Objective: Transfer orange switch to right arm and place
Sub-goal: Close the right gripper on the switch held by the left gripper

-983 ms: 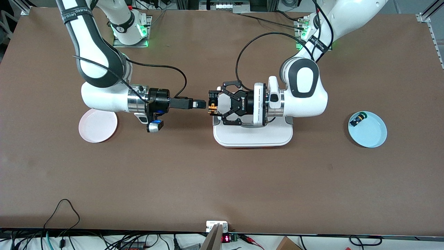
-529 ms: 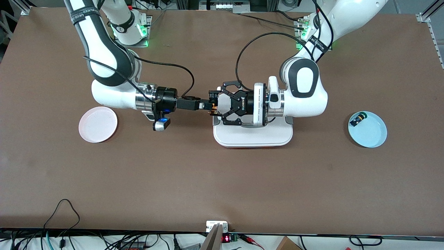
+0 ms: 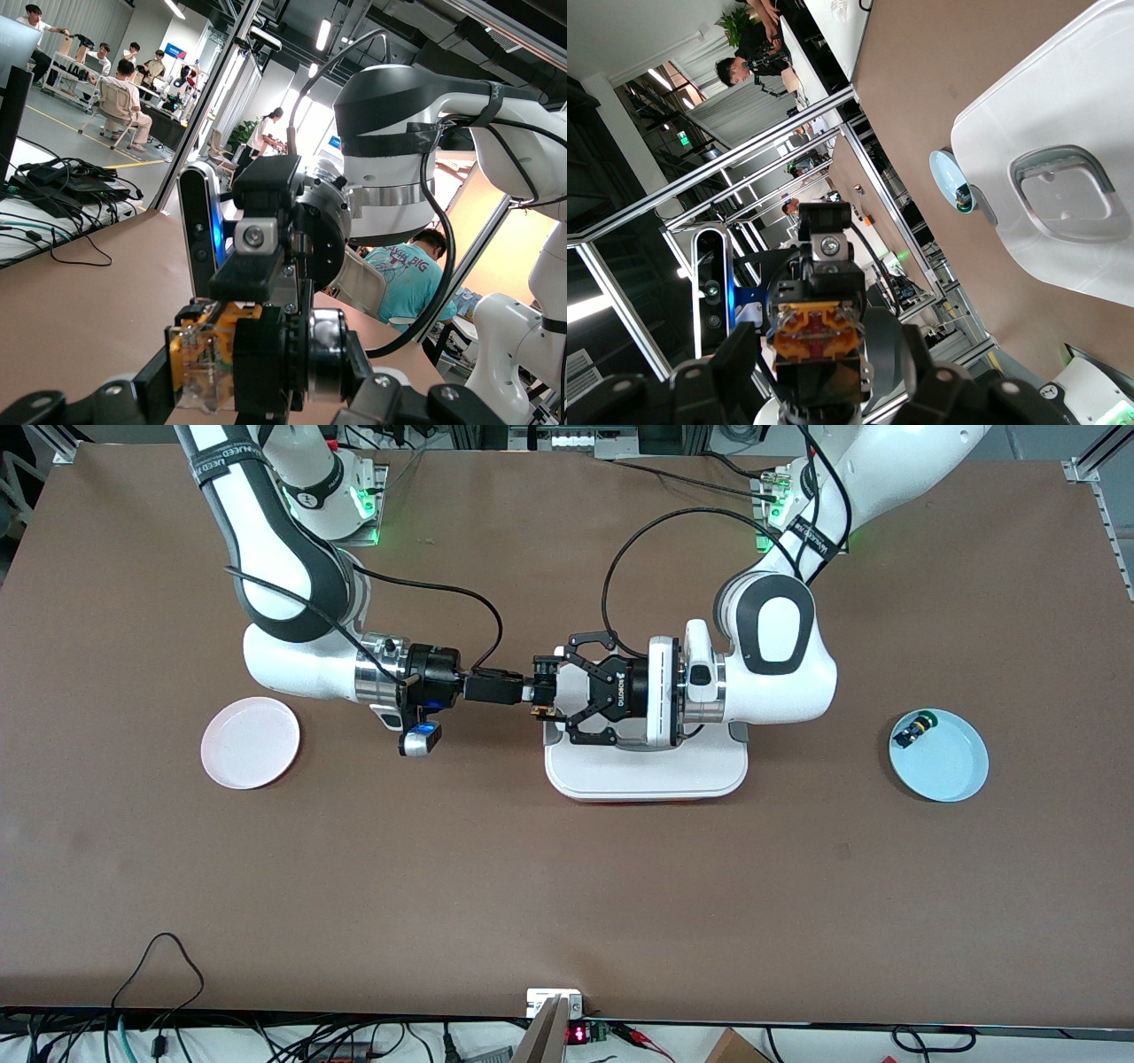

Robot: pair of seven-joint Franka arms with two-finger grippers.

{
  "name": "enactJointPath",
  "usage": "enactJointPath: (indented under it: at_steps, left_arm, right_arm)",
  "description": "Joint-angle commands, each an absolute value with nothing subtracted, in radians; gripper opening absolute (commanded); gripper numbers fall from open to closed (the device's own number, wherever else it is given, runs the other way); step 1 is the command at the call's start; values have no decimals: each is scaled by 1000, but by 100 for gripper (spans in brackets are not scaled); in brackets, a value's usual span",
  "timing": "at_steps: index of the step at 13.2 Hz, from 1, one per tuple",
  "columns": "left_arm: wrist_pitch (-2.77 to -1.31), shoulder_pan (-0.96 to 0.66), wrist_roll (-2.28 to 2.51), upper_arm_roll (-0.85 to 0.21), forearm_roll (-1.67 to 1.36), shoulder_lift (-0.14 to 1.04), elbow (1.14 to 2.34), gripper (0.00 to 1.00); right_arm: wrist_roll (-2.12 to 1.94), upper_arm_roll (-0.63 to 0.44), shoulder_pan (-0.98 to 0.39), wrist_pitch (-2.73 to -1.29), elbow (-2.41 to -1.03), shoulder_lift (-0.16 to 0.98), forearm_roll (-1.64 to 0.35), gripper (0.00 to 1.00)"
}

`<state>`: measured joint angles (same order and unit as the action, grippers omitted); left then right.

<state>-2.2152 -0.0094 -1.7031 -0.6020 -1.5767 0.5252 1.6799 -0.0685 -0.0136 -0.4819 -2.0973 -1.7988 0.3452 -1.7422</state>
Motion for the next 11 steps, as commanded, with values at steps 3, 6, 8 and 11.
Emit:
enactJointPath:
  at_steps: [3,6,8,11]
  left_arm:
    - [-2221,-9,-1743,-606,-1617,528,1680,16]
    - [-2221,-9,-1741,-606,-1626,528,1680,26]
    - [-2221,-11,-1741,-606,-1629,528,1680,25]
    - [-2220,-11,-1741,-606,-1629,528,1680,27]
  right_arm:
    - [-60,-20,-494,-2112,-1812,333,-1764,69]
    - [-60,-20,-494,-2112,-1812,333,-1764,63]
    - [-63,-20,-495,-2112,-1810,333,-1764,59]
    - [-66,-20,-495,-2112,-1810,333,-1764,54]
